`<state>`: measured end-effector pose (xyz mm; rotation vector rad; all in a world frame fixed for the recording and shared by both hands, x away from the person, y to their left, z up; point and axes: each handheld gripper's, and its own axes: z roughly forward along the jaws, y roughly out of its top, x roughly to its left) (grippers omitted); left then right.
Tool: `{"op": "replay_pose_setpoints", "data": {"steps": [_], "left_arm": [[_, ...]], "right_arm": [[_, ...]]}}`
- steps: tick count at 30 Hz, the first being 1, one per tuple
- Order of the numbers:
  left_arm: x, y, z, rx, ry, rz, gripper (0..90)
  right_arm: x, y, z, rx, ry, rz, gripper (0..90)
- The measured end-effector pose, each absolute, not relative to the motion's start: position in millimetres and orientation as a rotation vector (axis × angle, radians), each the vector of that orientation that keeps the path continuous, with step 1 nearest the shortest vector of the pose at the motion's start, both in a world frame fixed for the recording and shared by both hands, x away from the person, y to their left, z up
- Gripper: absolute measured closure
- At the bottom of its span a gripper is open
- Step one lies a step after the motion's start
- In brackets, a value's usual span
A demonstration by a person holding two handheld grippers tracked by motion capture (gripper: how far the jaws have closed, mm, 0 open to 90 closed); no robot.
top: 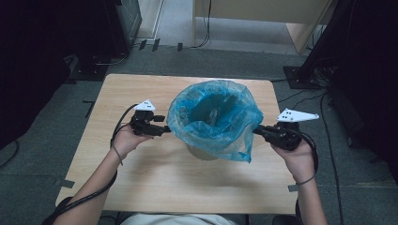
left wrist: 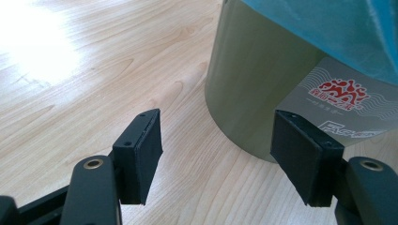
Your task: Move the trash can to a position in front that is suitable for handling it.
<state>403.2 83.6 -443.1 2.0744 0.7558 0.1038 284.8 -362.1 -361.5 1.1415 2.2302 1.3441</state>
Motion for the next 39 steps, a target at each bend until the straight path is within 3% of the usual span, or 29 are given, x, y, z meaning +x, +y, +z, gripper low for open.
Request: {"op": "replay_pose_setpoints", "data": {"steps": [17, 39], "left_arm": [[404, 88, -438, 2.046, 0.752, 0.107, 32.6], [405, 94, -434, 2.013, 0.772, 0.102, 31.1]], "right_arm": [[286, -343, -318, 1.049, 2.255, 1.363, 88.7], [326, -302, -305, 1.042, 2.309, 1.349, 88.7]]}}
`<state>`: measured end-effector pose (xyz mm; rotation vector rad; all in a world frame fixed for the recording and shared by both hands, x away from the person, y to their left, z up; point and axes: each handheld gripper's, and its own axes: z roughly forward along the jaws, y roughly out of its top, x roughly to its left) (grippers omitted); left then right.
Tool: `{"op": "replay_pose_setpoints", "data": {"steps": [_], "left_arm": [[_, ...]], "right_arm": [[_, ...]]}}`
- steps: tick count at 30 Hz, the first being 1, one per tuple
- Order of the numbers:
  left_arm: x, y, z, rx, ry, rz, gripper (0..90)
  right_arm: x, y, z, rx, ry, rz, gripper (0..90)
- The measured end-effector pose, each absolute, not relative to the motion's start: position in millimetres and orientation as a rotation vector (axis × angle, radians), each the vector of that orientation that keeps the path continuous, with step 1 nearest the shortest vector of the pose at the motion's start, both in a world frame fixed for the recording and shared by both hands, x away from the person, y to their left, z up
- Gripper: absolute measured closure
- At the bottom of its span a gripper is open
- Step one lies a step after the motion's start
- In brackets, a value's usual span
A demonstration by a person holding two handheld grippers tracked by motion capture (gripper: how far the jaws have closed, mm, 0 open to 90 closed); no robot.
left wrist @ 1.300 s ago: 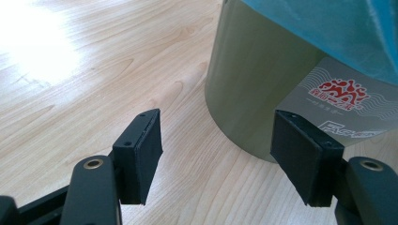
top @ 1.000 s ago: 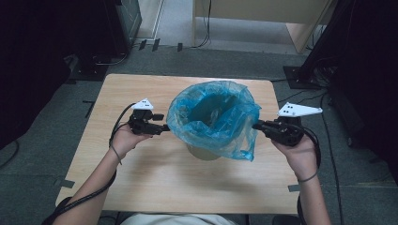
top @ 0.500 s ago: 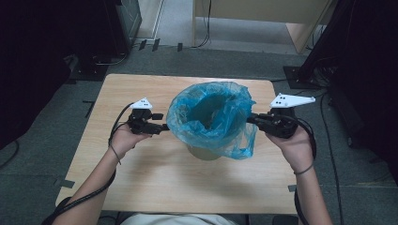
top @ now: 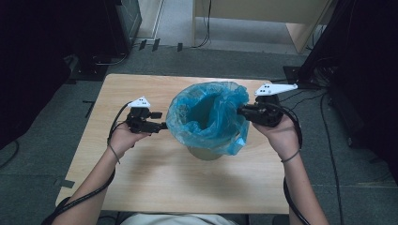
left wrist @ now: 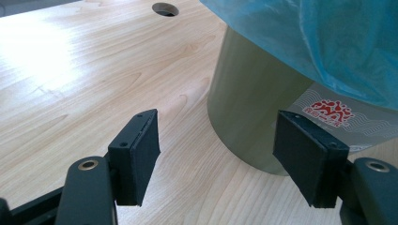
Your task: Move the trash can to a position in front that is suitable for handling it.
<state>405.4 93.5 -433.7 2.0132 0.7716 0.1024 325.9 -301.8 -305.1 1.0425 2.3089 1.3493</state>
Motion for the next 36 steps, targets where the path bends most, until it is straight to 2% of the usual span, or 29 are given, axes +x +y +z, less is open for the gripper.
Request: {"op": "replay_pose_setpoints", "data": {"steps": [12, 36], "left_arm": [[406, 96, -433, 2.007, 0.776, 0.106, 31.1], [407, 103, -430, 1.981, 0.784, 0.116, 31.2]], "right_arm": [[349, -277, -305, 1.021, 2.353, 1.304, 88.7], [389, -210, -272, 0.926, 2.379, 1.338, 88.7]]}}
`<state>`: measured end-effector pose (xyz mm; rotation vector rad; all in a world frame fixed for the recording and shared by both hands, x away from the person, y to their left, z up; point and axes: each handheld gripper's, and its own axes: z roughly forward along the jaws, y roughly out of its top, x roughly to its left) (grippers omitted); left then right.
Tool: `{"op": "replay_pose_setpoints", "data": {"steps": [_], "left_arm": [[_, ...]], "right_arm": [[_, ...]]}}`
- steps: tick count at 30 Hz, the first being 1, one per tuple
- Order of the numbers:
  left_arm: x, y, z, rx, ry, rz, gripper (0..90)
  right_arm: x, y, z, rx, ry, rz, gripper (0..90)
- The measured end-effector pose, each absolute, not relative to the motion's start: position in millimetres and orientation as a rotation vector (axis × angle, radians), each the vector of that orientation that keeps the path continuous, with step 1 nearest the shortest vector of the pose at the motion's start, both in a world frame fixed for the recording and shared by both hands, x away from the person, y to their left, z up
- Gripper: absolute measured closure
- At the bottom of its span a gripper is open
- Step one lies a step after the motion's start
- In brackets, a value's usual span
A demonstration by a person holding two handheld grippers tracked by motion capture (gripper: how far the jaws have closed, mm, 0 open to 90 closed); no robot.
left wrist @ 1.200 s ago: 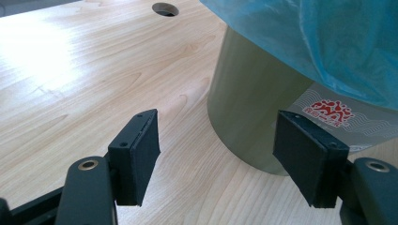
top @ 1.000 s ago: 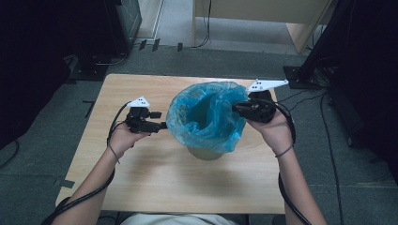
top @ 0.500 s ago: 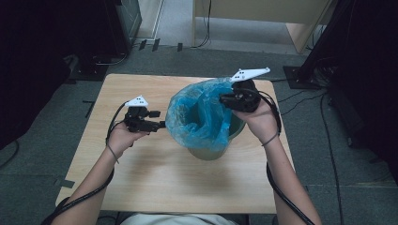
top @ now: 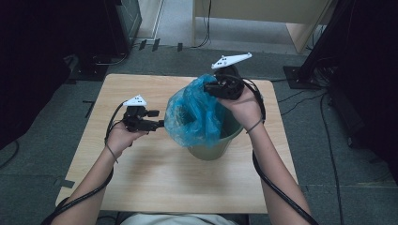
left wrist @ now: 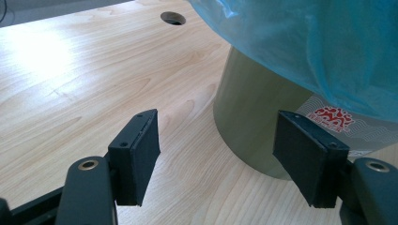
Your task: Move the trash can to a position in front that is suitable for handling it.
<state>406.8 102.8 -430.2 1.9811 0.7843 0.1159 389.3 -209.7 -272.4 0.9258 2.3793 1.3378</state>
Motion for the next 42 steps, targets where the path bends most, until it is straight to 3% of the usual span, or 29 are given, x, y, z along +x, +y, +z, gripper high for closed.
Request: {"op": "replay_pose_setpoints", "data": {"steps": [19, 42], "left_arm": [[407, 108, -428, 1.963, 0.791, 0.121, 31.2], [409, 114, -427, 1.939, 0.809, 0.120, 31.2]], "right_arm": [[418, -170, -288, 0.941, 2.452, 1.265, 87.2], [438, -126, -318, 0.939, 2.592, 1.110, 77.1]]}}
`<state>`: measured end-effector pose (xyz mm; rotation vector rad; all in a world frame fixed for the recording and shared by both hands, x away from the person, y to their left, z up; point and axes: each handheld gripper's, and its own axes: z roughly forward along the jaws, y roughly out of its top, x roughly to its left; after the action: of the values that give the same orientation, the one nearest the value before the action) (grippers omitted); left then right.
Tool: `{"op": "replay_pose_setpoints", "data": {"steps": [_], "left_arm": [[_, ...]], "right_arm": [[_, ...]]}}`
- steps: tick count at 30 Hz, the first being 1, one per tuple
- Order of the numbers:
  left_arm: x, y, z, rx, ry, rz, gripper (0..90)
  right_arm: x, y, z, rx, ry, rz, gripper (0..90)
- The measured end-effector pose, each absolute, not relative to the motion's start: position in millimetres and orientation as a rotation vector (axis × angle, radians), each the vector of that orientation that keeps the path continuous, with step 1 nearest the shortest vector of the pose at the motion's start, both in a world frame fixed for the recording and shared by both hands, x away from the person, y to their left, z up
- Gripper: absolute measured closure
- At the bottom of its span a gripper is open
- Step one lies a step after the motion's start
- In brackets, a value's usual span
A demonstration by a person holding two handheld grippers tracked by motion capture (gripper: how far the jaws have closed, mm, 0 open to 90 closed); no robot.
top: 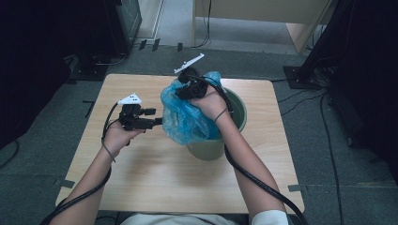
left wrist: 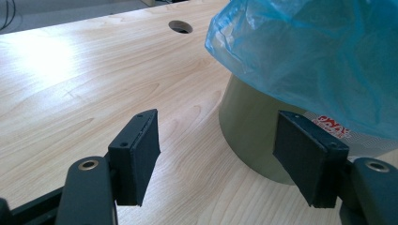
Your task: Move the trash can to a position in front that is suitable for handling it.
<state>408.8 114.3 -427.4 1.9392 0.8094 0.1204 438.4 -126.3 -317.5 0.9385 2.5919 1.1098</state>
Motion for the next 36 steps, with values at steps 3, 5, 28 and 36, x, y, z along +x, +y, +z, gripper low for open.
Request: {"op": "replay_pose_setpoints", "data": {"steps": [3, 5, 28, 36], "left_arm": [[409, 115, -428, 1.940, 0.810, 0.120, 31.2], [409, 115, -428, 1.939, 0.810, 0.119, 31.2], [410, 116, -427, 1.928, 0.807, 0.114, 31.1], [409, 114, -424, 1.932, 0.793, 0.115, 31.1]], "right_arm": [[439, -122, -322, 0.916, 2.611, 1.089, 68.4], [440, -121, -324, 0.912, 2.623, 1.082, 63.5], [435, -113, -321, 0.829, 2.639, 1.012, 21.7], [420, -137, -294, 0.799, 2.589, 1.083, 25.6]]}}
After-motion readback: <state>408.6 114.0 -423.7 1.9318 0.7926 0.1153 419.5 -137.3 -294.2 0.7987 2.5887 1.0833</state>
